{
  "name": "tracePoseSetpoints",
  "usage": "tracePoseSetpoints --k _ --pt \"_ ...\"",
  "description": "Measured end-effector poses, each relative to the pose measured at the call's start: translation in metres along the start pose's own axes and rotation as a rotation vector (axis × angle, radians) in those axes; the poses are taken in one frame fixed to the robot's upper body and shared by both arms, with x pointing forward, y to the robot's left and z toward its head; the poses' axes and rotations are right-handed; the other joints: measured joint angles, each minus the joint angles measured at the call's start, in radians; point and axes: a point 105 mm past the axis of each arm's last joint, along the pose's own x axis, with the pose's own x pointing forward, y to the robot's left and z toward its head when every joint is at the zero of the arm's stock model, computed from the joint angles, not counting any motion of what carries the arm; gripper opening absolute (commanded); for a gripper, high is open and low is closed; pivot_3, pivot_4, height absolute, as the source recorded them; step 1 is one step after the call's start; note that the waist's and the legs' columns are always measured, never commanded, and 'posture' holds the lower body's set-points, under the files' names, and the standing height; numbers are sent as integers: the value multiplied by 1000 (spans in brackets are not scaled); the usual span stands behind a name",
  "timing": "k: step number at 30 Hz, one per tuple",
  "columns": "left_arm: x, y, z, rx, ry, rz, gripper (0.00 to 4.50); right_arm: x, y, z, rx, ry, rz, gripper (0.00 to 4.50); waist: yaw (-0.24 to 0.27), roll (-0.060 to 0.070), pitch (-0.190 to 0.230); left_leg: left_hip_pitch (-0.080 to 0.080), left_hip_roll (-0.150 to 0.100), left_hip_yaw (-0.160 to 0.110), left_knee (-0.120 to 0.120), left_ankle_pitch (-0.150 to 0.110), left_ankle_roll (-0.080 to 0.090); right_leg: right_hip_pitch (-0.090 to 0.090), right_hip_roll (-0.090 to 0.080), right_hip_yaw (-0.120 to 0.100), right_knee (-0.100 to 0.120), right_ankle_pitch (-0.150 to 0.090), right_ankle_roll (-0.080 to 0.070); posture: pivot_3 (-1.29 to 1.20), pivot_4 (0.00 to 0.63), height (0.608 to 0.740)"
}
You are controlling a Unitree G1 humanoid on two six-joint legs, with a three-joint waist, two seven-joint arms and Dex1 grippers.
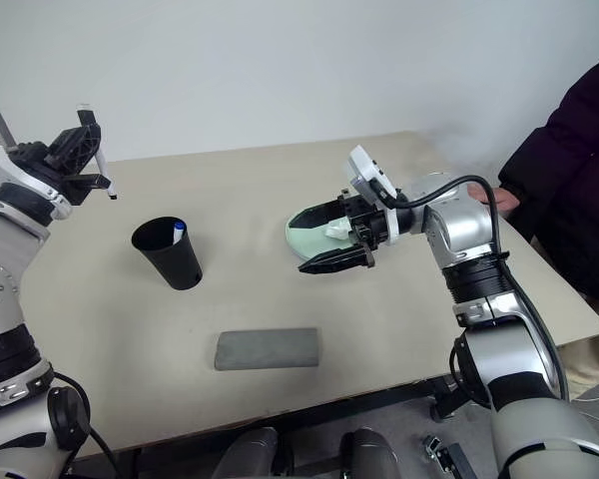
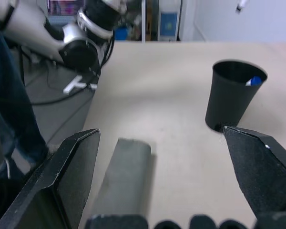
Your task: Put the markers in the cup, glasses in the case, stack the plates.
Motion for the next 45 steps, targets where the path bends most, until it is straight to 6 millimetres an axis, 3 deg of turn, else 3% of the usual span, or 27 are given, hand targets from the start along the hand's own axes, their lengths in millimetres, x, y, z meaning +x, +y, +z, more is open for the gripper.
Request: tracePoseSetpoints --k 10,28,45 --pt "5 -5 -8 0 -13 -10 27 0 1 7 -17 -29 3 4500 0 0 0 0 0 0 0 0 0 0 0 0 0 1 -1 0 0 700" --pt "19 -11 -51 -37 28 -28 27 2 5 9 -42 -20 8 4500 0 0 0 0 0 1 2 0 0 0 0 0 1 1 -1 0 0 700" --pt "6 -5 -88 15 104 -32 27 3 5 2 -30 -12 -13 4500 0 0 0 0 1 1 2 0 1 0 -1 -1 1 2 -2 0 0 700"
